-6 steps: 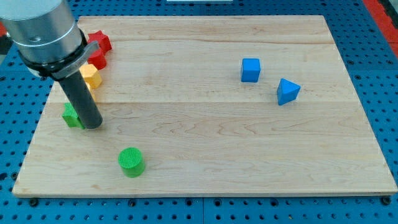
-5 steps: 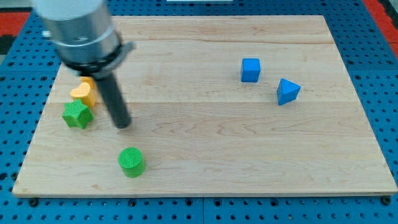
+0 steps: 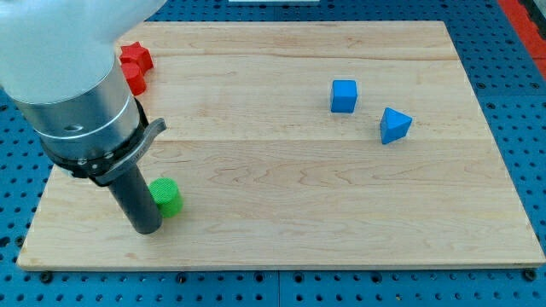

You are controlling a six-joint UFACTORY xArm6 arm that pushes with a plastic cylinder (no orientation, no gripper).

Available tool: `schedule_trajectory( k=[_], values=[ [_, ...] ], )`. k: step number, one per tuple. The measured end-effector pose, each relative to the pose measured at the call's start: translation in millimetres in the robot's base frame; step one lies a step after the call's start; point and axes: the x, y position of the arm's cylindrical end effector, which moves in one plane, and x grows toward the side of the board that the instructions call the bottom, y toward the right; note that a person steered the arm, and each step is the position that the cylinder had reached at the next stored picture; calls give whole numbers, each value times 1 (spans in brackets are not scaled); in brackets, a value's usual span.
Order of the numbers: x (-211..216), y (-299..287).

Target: Slide the green circle to the bottom right of the green star

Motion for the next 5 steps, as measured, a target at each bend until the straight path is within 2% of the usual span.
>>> schedule_trajectory(
  k=[1, 3, 5],
  values=[
    [4, 61],
    [-19, 15],
    [-37, 19]
  ],
)
